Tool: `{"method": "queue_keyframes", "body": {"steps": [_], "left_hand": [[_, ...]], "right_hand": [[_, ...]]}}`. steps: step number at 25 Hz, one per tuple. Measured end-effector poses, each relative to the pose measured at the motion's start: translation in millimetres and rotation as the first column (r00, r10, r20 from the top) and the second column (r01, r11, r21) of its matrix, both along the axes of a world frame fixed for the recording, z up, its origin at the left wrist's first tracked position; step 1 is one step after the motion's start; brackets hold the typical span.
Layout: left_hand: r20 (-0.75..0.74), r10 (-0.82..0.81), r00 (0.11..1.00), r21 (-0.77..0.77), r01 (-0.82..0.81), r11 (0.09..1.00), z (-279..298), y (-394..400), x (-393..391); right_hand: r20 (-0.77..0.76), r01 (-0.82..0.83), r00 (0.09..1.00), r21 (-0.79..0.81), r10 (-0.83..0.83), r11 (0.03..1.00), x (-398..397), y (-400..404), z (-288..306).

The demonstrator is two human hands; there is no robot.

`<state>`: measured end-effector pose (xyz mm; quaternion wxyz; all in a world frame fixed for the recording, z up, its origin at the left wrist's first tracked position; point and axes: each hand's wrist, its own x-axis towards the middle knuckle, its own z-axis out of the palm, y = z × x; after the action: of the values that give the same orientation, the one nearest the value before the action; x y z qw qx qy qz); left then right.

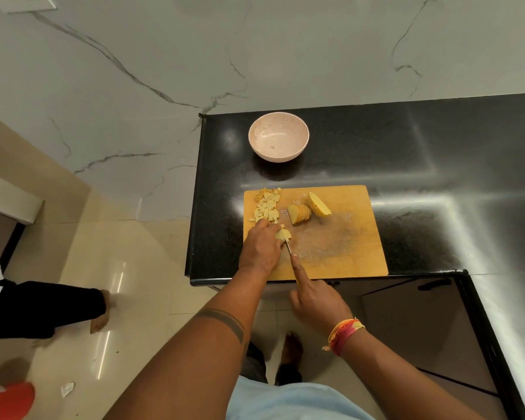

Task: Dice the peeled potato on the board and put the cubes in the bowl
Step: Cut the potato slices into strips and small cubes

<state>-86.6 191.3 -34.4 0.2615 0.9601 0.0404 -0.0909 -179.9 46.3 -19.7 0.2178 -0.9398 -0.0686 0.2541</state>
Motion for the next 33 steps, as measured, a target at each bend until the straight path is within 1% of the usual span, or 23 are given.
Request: {"method": "queue_keyframes", "body": {"steps": [5, 9, 12, 16, 23, 27, 33], "left_hand": [[-0.013, 0.011, 1.0, -0.023, -0.011, 1.0, -2.8, 0.7, -0.6], [-0.015, 0.016, 1.0, -0.07, -0.017, 0.997, -1.0, 5.0, -5.0], [-0.004, 0.023, 1.0, -0.071, -0.023, 0.997, -1.6, 6.6, -6.6], [0.009, 0.042, 0.999, -0.062, -0.042, 0.997, -0.8, 5.8, -6.4], [-0.012, 0.072, 0.997, -0.075, -0.073, 0.995, -2.4, 5.3, -1.8], [-0.008, 0.084, 0.996, -0.05, -0.084, 0.995, 0.7, 3.6, -0.8], [-0.004, 0.092, 0.996, -0.047, -0.092, 0.995, -1.0, 1.9, -1.9]], "right_hand": [[0.005, 0.028, 1.0, 0.042, -0.028, 0.999, -9.0, -7.6, -1.0], [0.047, 0.046, 0.998, 0.104, -0.051, 0.994, 5.6, -0.3, -1.1], [0.031, 0.049, 0.998, 0.139, -0.054, 0.989, 21.6, 9.1, -0.6], [0.006, 0.029, 1.0, 0.112, -0.029, 0.993, 36.8, 16.1, -2.7], [0.025, 0.011, 1.0, 0.074, -0.013, 0.997, 40.6, 22.4, -6.1], [0.006, 0.018, 1.0, 0.053, -0.018, 0.998, 28.7, 17.9, -6.3], [-0.028, -0.023, 0.999, 0.013, 0.023, 1.0, 1.6, 5.7, -4.7]]}}
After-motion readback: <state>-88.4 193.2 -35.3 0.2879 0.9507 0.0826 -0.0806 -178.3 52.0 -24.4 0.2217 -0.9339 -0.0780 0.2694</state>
